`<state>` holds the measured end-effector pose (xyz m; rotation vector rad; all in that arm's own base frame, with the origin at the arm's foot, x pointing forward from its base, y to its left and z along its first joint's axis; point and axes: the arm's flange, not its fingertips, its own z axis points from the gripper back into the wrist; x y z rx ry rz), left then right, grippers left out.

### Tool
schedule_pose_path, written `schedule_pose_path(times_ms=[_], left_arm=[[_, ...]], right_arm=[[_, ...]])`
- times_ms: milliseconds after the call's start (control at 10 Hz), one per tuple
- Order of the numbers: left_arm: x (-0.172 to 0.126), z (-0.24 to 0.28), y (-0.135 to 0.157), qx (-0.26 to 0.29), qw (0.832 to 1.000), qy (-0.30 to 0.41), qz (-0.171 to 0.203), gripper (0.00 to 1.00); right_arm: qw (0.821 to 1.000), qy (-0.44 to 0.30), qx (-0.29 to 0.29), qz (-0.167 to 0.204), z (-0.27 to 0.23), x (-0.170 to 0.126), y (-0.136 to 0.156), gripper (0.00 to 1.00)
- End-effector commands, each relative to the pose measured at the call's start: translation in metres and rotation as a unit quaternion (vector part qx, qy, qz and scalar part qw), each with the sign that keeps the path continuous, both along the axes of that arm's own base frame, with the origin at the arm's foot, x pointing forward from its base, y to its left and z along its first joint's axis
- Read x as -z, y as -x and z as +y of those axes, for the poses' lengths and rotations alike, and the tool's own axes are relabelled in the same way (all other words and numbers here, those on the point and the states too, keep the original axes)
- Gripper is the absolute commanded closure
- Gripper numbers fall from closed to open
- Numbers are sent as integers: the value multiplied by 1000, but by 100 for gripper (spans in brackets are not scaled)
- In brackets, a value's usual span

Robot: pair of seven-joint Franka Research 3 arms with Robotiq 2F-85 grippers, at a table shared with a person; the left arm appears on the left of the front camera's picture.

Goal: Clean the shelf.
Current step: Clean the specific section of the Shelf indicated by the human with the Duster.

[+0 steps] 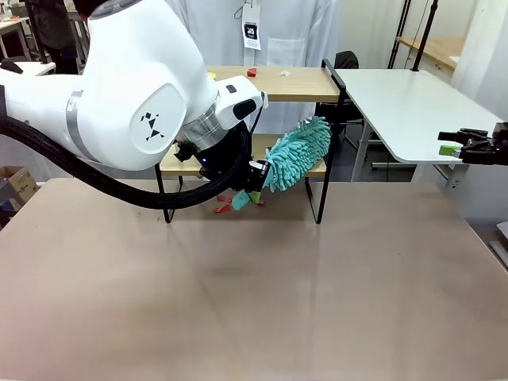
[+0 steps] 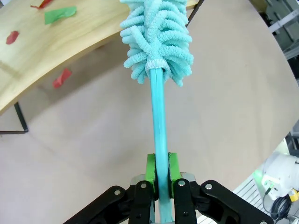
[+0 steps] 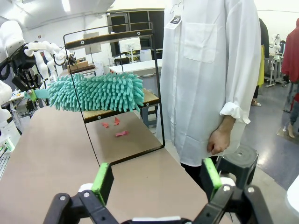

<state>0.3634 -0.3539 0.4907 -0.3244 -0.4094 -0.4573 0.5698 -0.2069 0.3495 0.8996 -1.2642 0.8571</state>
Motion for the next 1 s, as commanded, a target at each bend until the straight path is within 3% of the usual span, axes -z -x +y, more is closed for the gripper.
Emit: schedule_pose_path(times_ms=[0,900], left_arm=[[-4,-2,4,-33,999,-32,-8,87],[-10,52,7,-145,985,-89,-40,87]], right_arm=[[1000,1,-1,-2,2,-3,-1,0],[1000,1,-1,-2,2,-3,-1,0]])
